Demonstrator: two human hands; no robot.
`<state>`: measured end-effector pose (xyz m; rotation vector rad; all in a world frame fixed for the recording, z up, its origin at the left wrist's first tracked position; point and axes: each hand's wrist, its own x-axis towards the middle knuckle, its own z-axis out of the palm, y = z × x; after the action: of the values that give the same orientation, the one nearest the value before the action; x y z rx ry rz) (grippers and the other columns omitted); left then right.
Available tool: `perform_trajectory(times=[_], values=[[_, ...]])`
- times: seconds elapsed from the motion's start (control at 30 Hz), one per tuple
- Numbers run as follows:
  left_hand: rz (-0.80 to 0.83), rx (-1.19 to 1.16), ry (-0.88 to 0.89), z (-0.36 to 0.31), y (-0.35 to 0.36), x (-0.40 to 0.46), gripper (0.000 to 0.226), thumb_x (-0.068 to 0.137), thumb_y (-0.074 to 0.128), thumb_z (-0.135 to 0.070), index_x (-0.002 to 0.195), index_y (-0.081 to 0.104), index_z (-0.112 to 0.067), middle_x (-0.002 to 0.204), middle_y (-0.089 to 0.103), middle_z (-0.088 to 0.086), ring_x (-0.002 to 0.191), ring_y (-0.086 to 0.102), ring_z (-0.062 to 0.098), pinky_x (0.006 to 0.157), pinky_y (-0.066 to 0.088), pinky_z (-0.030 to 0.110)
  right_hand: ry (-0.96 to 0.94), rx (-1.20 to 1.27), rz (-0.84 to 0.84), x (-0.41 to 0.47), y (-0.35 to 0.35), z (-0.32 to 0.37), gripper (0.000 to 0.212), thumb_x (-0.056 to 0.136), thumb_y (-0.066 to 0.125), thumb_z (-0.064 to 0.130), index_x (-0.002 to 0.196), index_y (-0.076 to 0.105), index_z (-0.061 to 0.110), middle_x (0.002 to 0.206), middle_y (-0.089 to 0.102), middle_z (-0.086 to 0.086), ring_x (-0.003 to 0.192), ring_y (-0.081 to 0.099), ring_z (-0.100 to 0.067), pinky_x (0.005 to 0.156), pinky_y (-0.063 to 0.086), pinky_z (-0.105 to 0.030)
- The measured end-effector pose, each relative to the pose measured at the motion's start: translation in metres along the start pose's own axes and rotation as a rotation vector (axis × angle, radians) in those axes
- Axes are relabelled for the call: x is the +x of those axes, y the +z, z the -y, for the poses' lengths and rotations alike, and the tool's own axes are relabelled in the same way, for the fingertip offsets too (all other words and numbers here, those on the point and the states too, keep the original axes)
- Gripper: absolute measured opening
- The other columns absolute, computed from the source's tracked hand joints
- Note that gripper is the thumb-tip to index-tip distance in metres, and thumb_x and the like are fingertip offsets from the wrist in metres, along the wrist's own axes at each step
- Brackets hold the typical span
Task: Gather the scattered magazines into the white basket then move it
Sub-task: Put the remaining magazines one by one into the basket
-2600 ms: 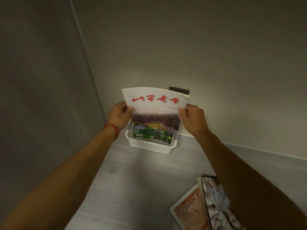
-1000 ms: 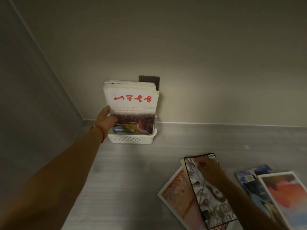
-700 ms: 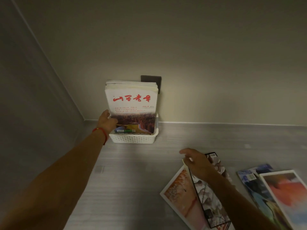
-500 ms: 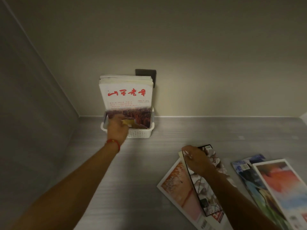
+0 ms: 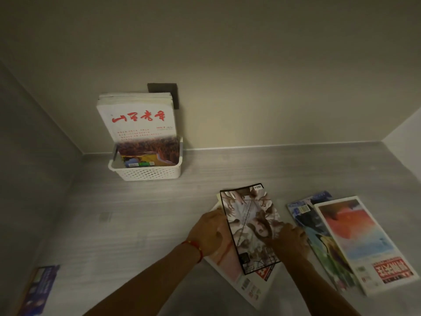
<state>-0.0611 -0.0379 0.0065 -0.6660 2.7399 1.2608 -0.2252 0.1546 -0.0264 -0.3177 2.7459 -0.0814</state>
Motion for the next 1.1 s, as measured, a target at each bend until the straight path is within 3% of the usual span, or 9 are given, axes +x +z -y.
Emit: perform_trajectory(times=[0.17, 0.3, 0.37, 0.43, 0.53, 0.67, 0.83, 1.0, 1.1], values=[[-0.2, 0.141, 0.127, -0.031, -0.014, 0.002, 0.055, 0.085, 0.045, -0.01, 0.139, 0.053, -0.009, 0.146, 0.048, 0.016, 0.137, 0.045, 0.03, 0.114, 0.038, 0.031, -0.378, 0.33, 0.066, 0.011, -0.034, -0.011, 0.027, 0.091, 0.056, 0.035, 0.113, 0.051, 0.021, 0.098, 0.064, -0.008, 0.087, 0.064, -0.024, 0.077, 0.054, -0.038], [-0.341, 0.468, 0.36, -0.064, -0.04, 0.021, 0.069, 0.084, 0.059, -0.006, 0.149, 0.037, -0.006, 0.157, 0.032, 0.021, 0.147, 0.028, 0.037, 0.122, 0.024, 0.05, -0.765, 0.334, 0.121, 0.01, -0.111, 0.013, 0.009, 0.094, 0.062, 0.029, 0.102, 0.057, 0.029, 0.086, 0.068, 0.006, 0.075, 0.067, -0.01, 0.068, 0.057, -0.034], [-0.331, 0.628, 0.336, -0.072, -0.059, 0.026, 0.079, 0.085, 0.059, -0.01, 0.155, 0.024, -0.013, 0.162, 0.023, 0.017, 0.152, 0.015, 0.035, 0.123, 0.009, 0.057, -0.888, 0.278, 0.038, 0.008, -0.146, 0.036, 0.012, 0.087, 0.07, 0.034, 0.097, 0.067, 0.028, 0.084, 0.072, 0.01, 0.072, 0.068, -0.006, 0.07, 0.057, -0.035], [-0.271, 0.596, 0.255, -0.071, -0.081, 0.025, 0.062, 0.088, 0.057, -0.017, 0.147, 0.037, -0.022, 0.147, 0.049, 0.012, 0.144, 0.035, 0.033, 0.12, 0.018, 0.06, -0.946, 0.287, -0.062, 0.004, -0.173, 0.064, 0.02, 0.077, 0.078, 0.042, 0.092, 0.071, 0.029, 0.08, 0.072, 0.015, 0.07, 0.066, -0.001, 0.069, 0.056, -0.028], [-0.248, 0.117, 0.16, -0.058, -0.112, 0.015, 0.021, 0.093, 0.057, -0.014, 0.113, 0.062, -0.019, 0.102, 0.073, 0.008, 0.103, 0.067, 0.028, 0.09, 0.052, 0.043, -0.942, 0.549, -0.114, -0.004, -0.189, 0.1, 0.038, 0.068, 0.086, 0.044, 0.099, 0.066, 0.036, 0.084, 0.073, 0.02, 0.074, 0.067, 0.006, 0.064, 0.052, -0.011], [-0.449, -0.343, 0.062, -0.03, -0.142, -0.007, 0.033, 0.093, 0.058, 0.003, 0.125, 0.062, -0.004, 0.102, 0.069, 0.02, 0.094, 0.059, 0.017, 0.087, 0.052, 0.028, -0.693, 0.911, -0.225, -0.003, -0.169, 0.127, 0.046, 0.081, 0.076, 0.045, 0.121, 0.055, 0.034, 0.111, 0.069, 0.011, 0.096, 0.066, -0.003, 0.078, 0.051, -0.019], [-0.545, -0.532, 0.029, 0.007, -0.196, -0.023, 0.034, 0.092, 0.06, 0.004, 0.125, 0.06, -0.003, 0.112, 0.067, 0.001, 0.095, 0.064, -0.005, 0.085, 0.052, 0.013, -0.766, 1.032, 0.269, -0.029, -0.13, 0.193, 0.037, 0.095, 0.061, 0.039, 0.13, 0.053, 0.03, 0.119, 0.069, 0.013, 0.106, 0.067, -0.003, 0.083, 0.056, -0.024], [-0.67, -0.588, 0.016, 0.05, -0.263, -0.025, 0.024, 0.093, 0.061, -0.003, 0.115, 0.06, -0.012, 0.112, 0.067, 0.009, 0.103, 0.065, 0.019, 0.088, 0.057, 0.037, -0.927, 0.797, -0.185, -0.039, -0.151, 0.288, 0.019, 0.09, 0.07, 0.025, 0.106, 0.073, 0.015, 0.088, 0.067, 0.014, 0.072, 0.057, 0.027, 0.061, 0.039, 0.005], [-0.832, -0.444, 0.008, 0.079, -0.298, -0.016, 0.019, 0.093, 0.064, -0.016, 0.111, 0.063, -0.012, 0.103, 0.069, 0.01, 0.095, 0.067, 0.021, 0.086, 0.059, 0.039, -0.967, 0.757, -0.309, -0.039, -0.164, 0.34, 0.024, 0.086, 0.073, 0.032, 0.104, 0.076, 0.015, 0.087, 0.069, 0.015, 0.065, 0.059, 0.017, 0.058, 0.036, 0.007]])
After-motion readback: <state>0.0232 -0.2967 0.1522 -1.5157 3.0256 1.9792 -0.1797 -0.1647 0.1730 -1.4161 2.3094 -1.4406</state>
